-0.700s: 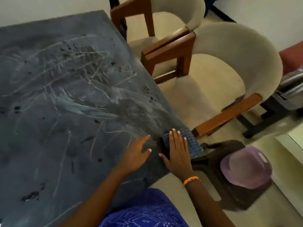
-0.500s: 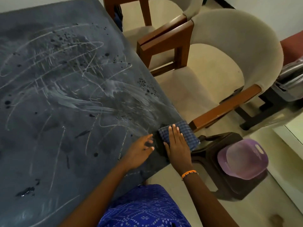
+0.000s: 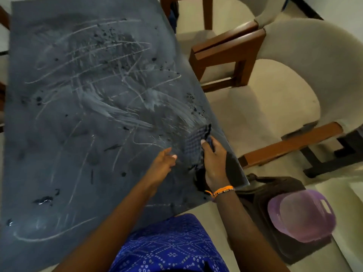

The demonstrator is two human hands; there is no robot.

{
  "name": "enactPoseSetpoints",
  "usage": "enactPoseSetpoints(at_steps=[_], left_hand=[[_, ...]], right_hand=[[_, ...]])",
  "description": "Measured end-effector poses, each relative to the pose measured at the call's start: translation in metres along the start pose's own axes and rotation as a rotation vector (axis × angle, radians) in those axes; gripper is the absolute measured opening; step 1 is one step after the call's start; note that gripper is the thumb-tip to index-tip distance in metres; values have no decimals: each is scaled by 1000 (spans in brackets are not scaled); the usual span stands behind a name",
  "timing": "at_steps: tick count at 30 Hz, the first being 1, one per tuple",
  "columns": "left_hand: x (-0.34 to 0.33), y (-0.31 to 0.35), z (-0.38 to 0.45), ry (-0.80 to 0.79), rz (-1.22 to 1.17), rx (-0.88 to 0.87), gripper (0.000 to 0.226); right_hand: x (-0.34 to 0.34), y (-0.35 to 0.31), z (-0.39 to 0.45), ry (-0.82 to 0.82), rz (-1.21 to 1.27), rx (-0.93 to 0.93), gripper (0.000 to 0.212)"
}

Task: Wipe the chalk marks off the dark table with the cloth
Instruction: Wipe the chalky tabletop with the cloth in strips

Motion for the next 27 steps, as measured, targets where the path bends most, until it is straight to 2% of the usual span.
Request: enactPoseSetpoints(at_steps=[3,6,8,12,14,16,18,21,24,27], left_hand=[[22,11,-5,97,-62,-123,45],[50,19,-14,225,-115,-211,47],[72,20,-20,315,-204,-236,50],[115,21,-29,458,-349,-248,53],[137,22,-33,528,-400,-245,55],[157,23,-34,575,-422,-238,56],[177,23,-34,599,-432,-224,54],[209,20,-31,615,-385,-192,50],[251,21,-21,562,-303,-167,52],[297,27,-4,502,-71,-182,52]], right_hand=[[-36,-5,7,-145,382,-289,29],[-76,-10,4,-302,514,-515,34],[-104,-13,1,-412,543,-550,36],[-156,-19,-12,-613,671,-494,36],[-180,-17,-21,-720,657,-489,40],[-203,-11,-30,-812,629,-488,34],[-227,-6,-36,-804,579,-487,31],[-263,7,-34,-690,500,-496,44],[-303,11,-30,-622,480,-491,39],[-343,9,-21,-554,437,-457,32]])
Point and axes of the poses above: each hand's wrist, its own z-axis towards the middle knuckle, its own x-axis out of the back of the hand, y = z × x, the point moved 3 cm from there along z, towards the middle knuckle, and after that the axes turned 1 degree about -z, right-handed, at the moved point
